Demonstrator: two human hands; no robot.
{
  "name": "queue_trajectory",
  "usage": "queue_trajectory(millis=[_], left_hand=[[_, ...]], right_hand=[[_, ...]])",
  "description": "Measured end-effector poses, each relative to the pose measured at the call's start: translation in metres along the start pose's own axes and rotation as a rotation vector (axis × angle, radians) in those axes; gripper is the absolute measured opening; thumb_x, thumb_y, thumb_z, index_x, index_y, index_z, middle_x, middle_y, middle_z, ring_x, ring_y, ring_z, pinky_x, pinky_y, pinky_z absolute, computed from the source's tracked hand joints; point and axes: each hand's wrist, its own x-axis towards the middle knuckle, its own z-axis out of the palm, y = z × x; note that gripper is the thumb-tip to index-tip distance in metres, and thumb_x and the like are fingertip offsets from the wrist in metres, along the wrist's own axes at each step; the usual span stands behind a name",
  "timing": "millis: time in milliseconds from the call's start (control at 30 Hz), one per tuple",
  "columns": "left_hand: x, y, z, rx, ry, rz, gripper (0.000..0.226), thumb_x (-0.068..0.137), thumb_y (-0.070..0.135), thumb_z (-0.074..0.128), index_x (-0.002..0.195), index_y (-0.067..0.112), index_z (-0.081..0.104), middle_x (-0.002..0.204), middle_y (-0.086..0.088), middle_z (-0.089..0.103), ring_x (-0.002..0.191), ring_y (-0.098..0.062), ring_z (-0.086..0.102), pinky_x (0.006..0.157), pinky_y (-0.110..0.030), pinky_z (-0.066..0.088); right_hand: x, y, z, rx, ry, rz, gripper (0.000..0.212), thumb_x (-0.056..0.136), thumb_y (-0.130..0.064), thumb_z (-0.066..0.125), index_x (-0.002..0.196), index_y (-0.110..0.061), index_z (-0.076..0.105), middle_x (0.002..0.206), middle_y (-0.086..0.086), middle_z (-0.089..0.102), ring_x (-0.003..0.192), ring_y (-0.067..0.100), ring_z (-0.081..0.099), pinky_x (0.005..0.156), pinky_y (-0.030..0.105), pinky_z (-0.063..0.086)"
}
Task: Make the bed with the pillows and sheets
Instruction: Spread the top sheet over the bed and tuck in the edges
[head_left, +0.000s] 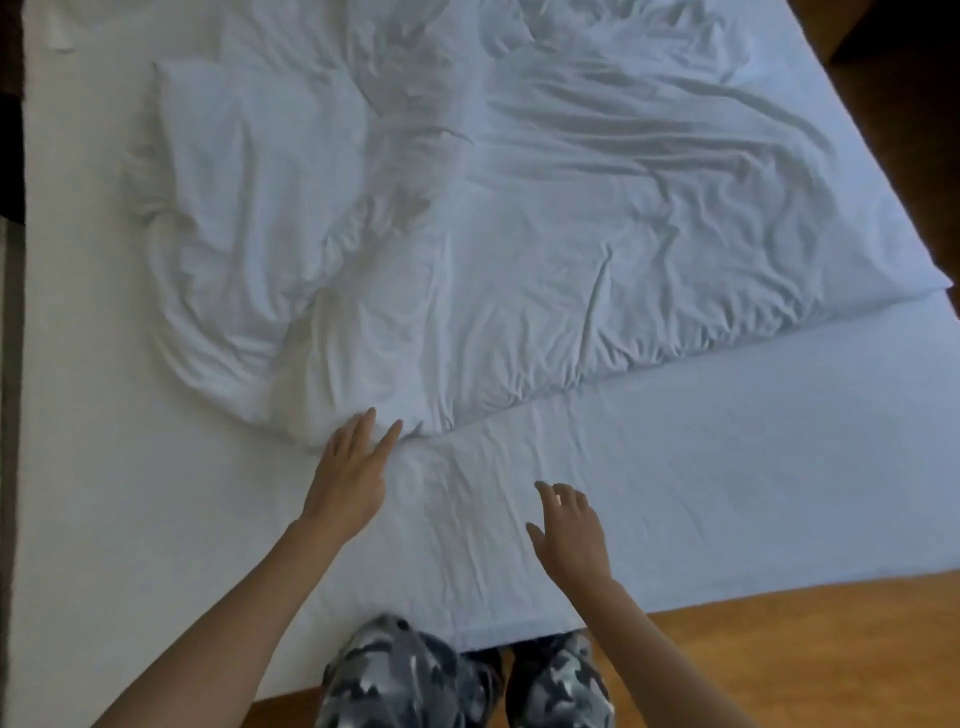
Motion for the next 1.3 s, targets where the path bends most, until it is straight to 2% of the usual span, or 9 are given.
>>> queue_trajectory(millis=[100,267,400,600,767,1000,1100,1200,1300], left_hand=[[0.045,-0.008,0.033,0.212,-0.049,0.072,0.096,0.051,0.023,0.092,0.138,0.014,0.052,0.145,-0.027,0.040,0.135,-0.046,0.035,0.111,-0.061,0.020],[0.109,-0.071,0.102,0.307,0.068,0.005,0.104,0.053,0.052,0.089,0.140,0.011,0.050,0.147,-0.026,0.038,0.137,-0.050,0.028,0.110,-0.064,-0.008],[0.148,-0.121,0.149,0.253,0.261,0.047,0.085,0.076,0.065,0.049,0.143,0.013,0.046,0.140,-0.020,0.047,0.133,-0.046,0.035,0.110,-0.067,0.007],[0.189,-0.124,0.169,0.135,0.496,-0.026,0.049,0.079,0.043,0.051,0.117,0.015,0.061,0.098,-0.017,0.060,0.101,-0.040,0.052,0.099,-0.055,0.030],[0.179,-0.113,0.137,-0.062,0.556,0.008,0.018,0.081,0.026,0.065,0.077,0.009,0.068,0.065,-0.023,0.064,0.056,-0.042,0.061,0.057,-0.041,0.044],[0.083,-0.087,0.123,-0.320,0.475,-0.109,0.033,0.063,0.027,0.063,0.091,0.010,0.070,0.068,-0.019,0.063,0.060,-0.042,0.062,0.054,-0.040,0.048],[0.057,-0.080,0.149,-0.229,0.379,-0.035,0.038,0.052,0.017,0.074,0.089,0.012,0.069,0.073,-0.009,0.062,0.063,-0.034,0.062,0.055,-0.038,0.049],[0.051,-0.068,0.167,-0.139,0.201,-0.036,0.057,0.046,0.006,0.085,0.099,0.008,0.065,0.093,-0.013,0.062,0.082,-0.035,0.057,0.071,-0.046,0.045],[0.045,-0.051,0.177,-0.100,0.078,-0.064,0.076,0.052,0.029,0.088,0.113,-0.005,0.058,0.105,-0.024,0.056,0.094,-0.040,0.053,0.084,-0.054,0.042]], right_hand=[[0.069,0.030,0.002,-0.178,0.121,-0.117,0.084,0.055,-0.037,0.092,0.127,-0.014,0.055,0.117,0.017,0.062,0.102,0.038,0.063,0.080,0.045,0.054],[0.195,0.039,0.012,-0.431,0.206,-0.335,0.096,0.060,-0.047,0.085,0.142,-0.022,0.041,0.144,0.019,0.043,0.128,0.045,0.043,0.101,0.061,0.035],[0.273,0.036,0.036,-0.504,0.301,-0.282,0.086,0.070,-0.052,0.070,0.144,-0.020,0.041,0.146,0.018,0.041,0.131,0.047,0.037,0.105,0.065,0.024],[0.306,0.027,0.044,-0.410,0.665,-0.262,0.036,0.077,-0.019,0.062,0.112,-0.012,0.060,0.106,0.015,0.062,0.097,0.041,0.057,0.080,0.045,0.042],[0.296,0.001,0.001,-0.448,0.463,-0.234,0.025,0.091,-0.025,0.056,0.106,-0.006,0.056,0.100,0.021,0.066,0.091,0.041,0.060,0.073,0.040,0.036],[0.188,-0.014,-0.039,-0.375,0.472,-0.293,0.017,0.083,-0.023,0.065,0.086,-0.009,0.058,0.078,0.016,0.067,0.075,0.040,0.062,0.060,0.037,0.035],[0.160,-0.001,0.004,-0.409,0.280,-0.214,0.032,0.082,-0.025,0.067,0.112,-0.016,0.059,0.106,0.010,0.064,0.098,0.034,0.061,0.081,0.041,0.047],[0.146,0.008,0.068,-0.443,0.032,-0.043,0.078,0.088,-0.044,0.061,0.150,-0.016,0.022,0.155,0.011,0.024,0.141,0.029,0.023,0.114,0.038,0.016],[0.150,0.010,0.091,-0.394,0.077,-0.023,0.090,0.088,-0.055,0.055,0.153,-0.015,0.007,0.160,0.013,0.003,0.147,0.030,0.003,0.117,0.044,0.002]])
